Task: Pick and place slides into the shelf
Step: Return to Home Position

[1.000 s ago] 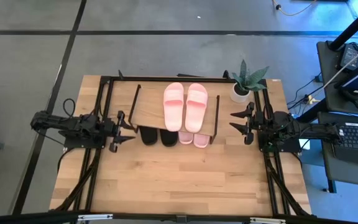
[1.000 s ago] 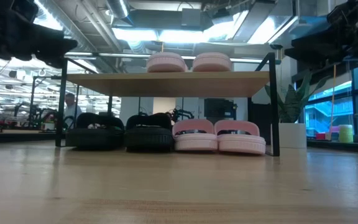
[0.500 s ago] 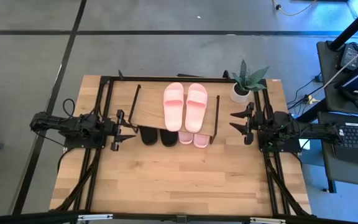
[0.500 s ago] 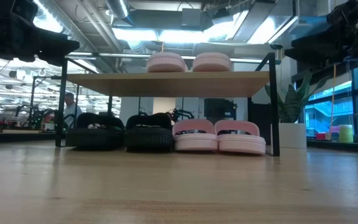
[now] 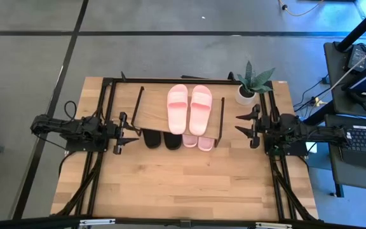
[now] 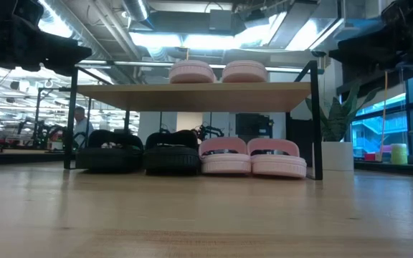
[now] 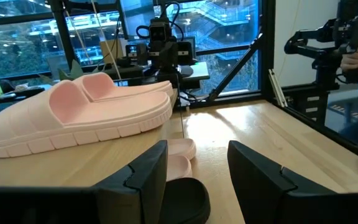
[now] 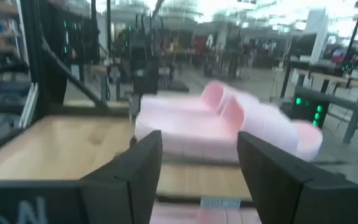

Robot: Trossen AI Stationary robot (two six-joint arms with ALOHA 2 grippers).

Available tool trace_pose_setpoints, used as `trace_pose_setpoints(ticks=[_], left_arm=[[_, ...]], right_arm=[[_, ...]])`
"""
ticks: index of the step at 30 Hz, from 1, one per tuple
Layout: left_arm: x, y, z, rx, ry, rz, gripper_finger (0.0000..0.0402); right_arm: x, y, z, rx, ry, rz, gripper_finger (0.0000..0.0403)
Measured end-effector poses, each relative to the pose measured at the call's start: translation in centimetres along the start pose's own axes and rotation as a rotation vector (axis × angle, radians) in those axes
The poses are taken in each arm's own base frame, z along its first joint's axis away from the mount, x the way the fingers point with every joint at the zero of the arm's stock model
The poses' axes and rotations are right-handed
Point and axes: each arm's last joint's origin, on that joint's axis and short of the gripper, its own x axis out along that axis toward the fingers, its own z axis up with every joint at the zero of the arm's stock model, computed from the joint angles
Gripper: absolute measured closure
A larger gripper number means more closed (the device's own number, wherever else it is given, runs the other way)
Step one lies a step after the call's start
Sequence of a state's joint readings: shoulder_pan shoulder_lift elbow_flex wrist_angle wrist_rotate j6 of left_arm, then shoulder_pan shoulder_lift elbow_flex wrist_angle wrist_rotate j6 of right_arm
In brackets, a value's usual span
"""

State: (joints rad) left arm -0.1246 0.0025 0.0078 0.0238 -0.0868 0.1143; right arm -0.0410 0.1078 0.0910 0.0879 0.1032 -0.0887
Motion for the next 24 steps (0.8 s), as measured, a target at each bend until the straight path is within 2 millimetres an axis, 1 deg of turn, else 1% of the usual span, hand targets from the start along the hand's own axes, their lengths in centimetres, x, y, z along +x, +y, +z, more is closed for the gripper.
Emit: trace_pose_setpoints(ticks=[3,5,6,9,14,24], left_arm=[[0.0,0.0,0.0,0.0,0.0,0.0,0.024],[0.0,0.0,0.0,0.0,0.0,0.0,0.024],[0.0,0.0,0.0,0.0,0.0,0.0,0.024],[0.0,0.0,0.0,0.0,0.0,0.0,0.024],[0.0,0.0,0.0,0.0,0.0,0.0,0.024],[0.0,0.0,0.0,0.0,0.0,0.0,0.024]], right_arm=[[0.0,-0.1,0.5,0.019,-0.055,-0.005,0.0192],[0.0,-0.1,0.6,0.047,-0.059,-0.004,0.0192],[0.0,0.0,0.5,0.063,-0.049,-0.003,0.0192],[0.0,0.0,0.1,0.012,-0.011,-0.001,0.0192],[0.0,-0.1,0.0,-0.002,0.003,-0.024,0.0192],[-0.1,-0.1,-0.9,0.013,0.1,-0.054,0.0192]])
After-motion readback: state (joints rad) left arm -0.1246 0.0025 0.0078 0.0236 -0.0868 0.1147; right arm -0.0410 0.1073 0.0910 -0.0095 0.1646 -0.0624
